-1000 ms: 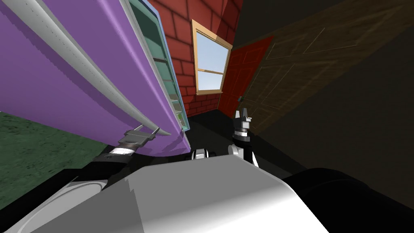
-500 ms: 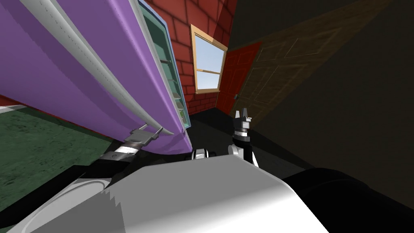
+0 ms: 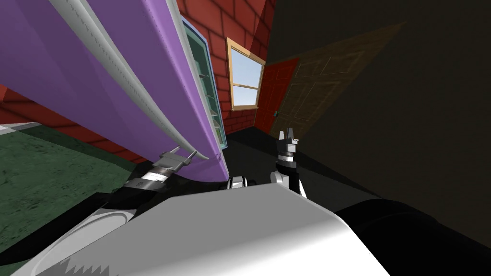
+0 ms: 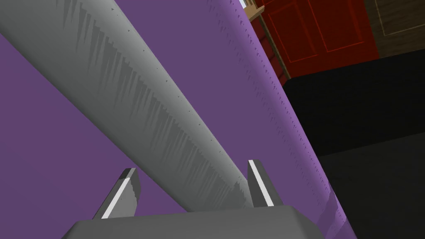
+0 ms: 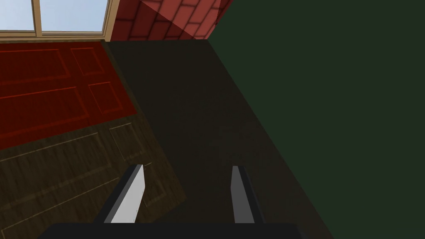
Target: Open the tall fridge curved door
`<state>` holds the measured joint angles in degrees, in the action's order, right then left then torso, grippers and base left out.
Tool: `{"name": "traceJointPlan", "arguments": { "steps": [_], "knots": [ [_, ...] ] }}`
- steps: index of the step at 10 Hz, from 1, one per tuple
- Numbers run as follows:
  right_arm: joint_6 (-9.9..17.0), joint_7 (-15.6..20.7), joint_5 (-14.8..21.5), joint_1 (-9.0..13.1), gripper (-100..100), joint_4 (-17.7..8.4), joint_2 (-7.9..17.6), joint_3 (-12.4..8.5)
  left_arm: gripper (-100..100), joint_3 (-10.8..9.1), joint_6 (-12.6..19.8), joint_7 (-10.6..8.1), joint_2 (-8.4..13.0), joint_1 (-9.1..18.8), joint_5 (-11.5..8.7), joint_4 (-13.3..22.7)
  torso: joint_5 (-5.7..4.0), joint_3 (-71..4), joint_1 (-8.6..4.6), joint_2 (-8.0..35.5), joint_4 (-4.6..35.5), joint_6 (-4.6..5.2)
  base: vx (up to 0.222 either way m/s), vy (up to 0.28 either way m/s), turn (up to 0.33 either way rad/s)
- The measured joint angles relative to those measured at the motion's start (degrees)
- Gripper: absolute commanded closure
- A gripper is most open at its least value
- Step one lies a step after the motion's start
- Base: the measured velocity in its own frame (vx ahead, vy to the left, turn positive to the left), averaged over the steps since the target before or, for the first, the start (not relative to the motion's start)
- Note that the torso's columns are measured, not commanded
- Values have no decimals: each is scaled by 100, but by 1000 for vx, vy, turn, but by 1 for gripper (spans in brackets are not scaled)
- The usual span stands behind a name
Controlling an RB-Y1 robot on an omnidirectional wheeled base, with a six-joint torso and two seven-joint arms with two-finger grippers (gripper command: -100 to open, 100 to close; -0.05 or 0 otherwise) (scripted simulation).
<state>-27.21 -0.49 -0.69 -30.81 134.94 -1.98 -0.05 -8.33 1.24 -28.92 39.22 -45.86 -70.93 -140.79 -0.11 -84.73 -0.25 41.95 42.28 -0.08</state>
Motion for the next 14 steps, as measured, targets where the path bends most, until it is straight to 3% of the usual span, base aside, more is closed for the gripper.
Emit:
{"name": "traceJointPlan", "arguments": {
  "steps": [3,14],
  "knots": [
    [0,0,0,1,0,0,1,-1,100,154,26,15,96,64,-10,-43,13,10,65,28,6,0,-172,183,-124],
    [0,0,0,0,0,0,1,-1,100,664,117,135,351,425,11,-133,19,18,88,42,14,-18,-196,161,-97]
  ]
}}
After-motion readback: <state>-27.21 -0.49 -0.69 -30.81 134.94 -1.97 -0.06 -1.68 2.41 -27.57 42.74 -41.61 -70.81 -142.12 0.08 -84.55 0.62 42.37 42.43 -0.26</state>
